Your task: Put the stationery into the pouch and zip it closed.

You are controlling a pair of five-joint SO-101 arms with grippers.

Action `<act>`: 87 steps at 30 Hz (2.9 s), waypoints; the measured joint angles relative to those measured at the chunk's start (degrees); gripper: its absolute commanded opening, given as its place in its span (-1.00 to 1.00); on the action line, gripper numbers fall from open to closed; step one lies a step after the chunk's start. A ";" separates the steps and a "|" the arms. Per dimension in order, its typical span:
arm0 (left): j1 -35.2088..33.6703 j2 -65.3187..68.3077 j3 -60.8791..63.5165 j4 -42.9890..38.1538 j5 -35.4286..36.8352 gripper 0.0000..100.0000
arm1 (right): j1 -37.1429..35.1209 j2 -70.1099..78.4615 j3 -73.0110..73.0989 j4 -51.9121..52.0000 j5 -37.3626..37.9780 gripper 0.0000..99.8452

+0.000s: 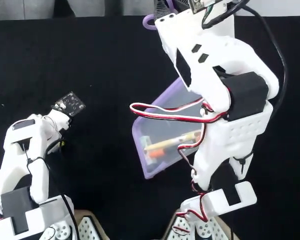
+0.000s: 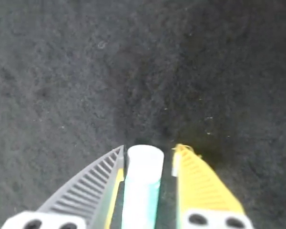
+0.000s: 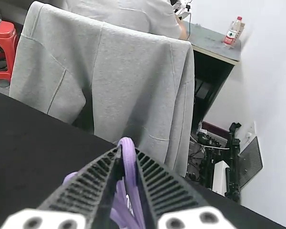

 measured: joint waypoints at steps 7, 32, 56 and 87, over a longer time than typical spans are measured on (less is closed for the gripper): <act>0.00 -0.18 1.41 -0.09 -4.40 -0.86 | 0.00 0.00 0.00 0.00 0.00 -0.98; 13.54 -58.81 0.62 4.57 65.32 -0.94 | -0.79 0.00 0.09 0.62 0.00 -0.98; 4.13 -87.47 25.67 -0.62 94.33 -0.94 | -22.07 0.00 -5.98 -20.92 2.46 -0.98; 24.09 -91.87 4.22 -0.79 97.93 -0.94 | -8.00 -0.53 1.05 0.97 2.46 -0.98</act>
